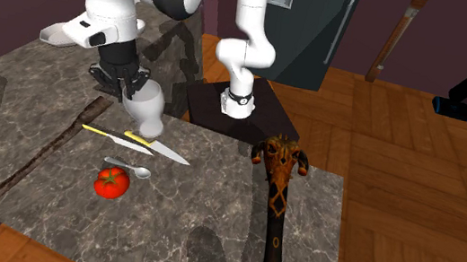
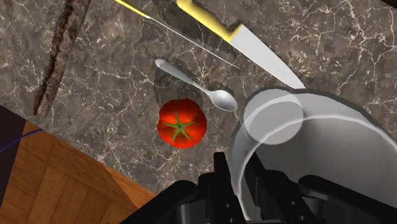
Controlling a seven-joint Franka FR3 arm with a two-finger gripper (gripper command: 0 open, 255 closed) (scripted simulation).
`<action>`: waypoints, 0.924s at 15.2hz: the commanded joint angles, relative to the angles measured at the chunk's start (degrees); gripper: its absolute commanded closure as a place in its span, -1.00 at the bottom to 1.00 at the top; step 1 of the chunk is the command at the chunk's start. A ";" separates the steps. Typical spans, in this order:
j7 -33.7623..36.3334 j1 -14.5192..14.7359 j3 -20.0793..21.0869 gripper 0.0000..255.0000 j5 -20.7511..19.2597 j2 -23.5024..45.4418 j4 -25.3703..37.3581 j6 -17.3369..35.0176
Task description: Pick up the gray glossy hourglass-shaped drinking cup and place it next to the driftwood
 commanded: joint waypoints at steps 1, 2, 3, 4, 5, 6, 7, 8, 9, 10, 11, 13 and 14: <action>-2.29 -1.14 -1.28 1.00 -0.75 -1.90 -1.41 0.02; -3.32 -1.65 -1.89 1.00 -1.09 -2.71 -2.09 0.11; -4.37 -2.17 -2.53 1.00 -1.43 -3.47 -2.70 0.18; -5.45 -2.69 -3.18 1.00 -1.75 -4.18 -3.24 0.23; -6.55 -3.22 -3.85 1.00 -2.05 -4.83 -3.72 0.28; -7.68 -3.75 -4.54 1.00 -2.33 -5.43 -4.13 0.32; -8.84 -4.27 -5.26 1.00 -2.59 -5.98 -4.47 0.34; -10.02 -4.77 -6.02 1.00 -2.84 -6.47 -4.75 0.36; -11.22 -5.27 -6.79 1.00 -3.07 -6.89 -4.96 0.38; -12.46 -5.75 -7.60 1.00 -3.26 -7.26 -5.11 0.38; -13.72 -6.22 -8.44 1.00 -3.44 -7.57 -5.19 0.39; -16.32 -7.12 -10.20 1.00 -3.69 -8.01 -5.16 0.38; -17.67 -7.56 -11.12 1.00 -3.76 -8.12 -5.05 0.38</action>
